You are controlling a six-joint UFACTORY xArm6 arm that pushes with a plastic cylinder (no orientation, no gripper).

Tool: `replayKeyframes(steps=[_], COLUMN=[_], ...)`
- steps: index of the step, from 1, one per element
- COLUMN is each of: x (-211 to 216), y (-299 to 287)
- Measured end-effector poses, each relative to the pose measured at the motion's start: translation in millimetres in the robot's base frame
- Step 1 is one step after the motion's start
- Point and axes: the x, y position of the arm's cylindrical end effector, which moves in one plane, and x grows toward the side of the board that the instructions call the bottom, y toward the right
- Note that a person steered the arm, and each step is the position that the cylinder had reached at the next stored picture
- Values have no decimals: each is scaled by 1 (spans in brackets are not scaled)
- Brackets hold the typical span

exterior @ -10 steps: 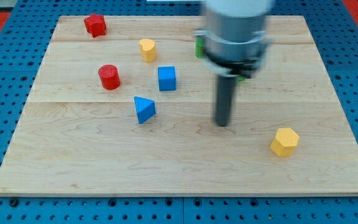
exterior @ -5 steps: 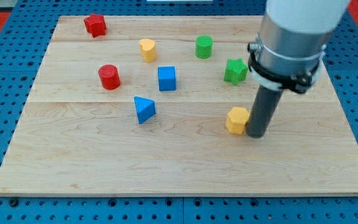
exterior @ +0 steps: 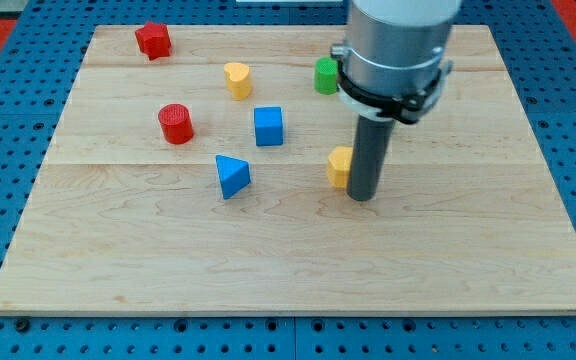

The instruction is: Push the yellow hexagon to the right side of blue triangle

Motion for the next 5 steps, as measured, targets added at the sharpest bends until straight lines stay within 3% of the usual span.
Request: replayKeyframes(steps=[1, 2, 3, 4, 5], x=[37, 81, 81, 51, -24], y=[9, -41, -147, -261, -333])
